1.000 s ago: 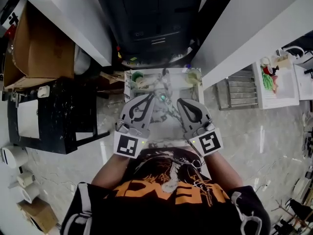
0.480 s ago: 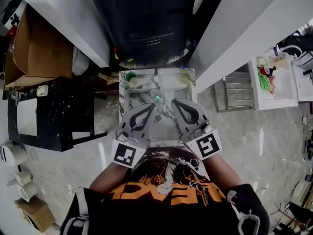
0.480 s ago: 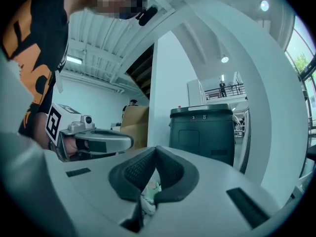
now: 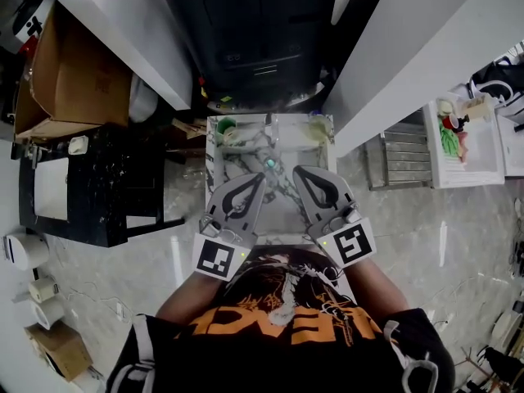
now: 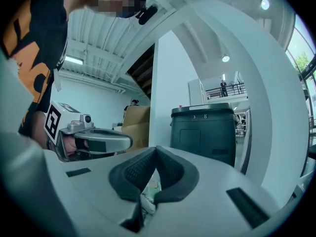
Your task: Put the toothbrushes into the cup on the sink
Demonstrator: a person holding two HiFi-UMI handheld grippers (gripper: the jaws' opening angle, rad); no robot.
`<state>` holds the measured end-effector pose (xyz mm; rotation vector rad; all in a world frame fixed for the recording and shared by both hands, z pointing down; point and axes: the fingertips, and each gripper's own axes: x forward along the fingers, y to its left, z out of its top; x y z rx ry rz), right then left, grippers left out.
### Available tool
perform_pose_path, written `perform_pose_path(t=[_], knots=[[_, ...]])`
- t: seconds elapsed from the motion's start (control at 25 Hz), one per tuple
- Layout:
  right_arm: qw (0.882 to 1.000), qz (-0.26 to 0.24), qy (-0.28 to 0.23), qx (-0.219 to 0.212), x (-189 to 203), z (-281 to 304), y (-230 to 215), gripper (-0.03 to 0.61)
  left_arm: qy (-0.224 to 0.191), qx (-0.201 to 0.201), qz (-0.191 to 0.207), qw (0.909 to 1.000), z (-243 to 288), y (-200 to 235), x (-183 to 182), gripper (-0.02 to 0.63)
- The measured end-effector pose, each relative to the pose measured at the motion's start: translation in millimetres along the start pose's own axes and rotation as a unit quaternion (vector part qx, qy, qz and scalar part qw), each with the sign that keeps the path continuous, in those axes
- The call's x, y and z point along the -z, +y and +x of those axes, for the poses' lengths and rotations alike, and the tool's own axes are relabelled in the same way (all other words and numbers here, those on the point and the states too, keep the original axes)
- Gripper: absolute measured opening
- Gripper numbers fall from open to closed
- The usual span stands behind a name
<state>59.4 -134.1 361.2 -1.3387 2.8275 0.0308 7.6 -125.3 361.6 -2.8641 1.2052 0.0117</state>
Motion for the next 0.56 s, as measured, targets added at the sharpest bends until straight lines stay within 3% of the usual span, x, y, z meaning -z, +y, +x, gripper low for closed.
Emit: perform_pose_path(t=[0.2,0.56], knots=[[1.000,-0.013,0.006,-0.011,1.8,2.0,4.7,0.014,0.014,-0.001,-0.014,0.9998,-1.6,-0.3,5.7,0.023],[1.000,-0.009,0.013,-0.010,3.8,3.5,10.2,0.014,0.017,0.008,-0.002,0.9998,-6.9,0.1,7.6,0.023]])
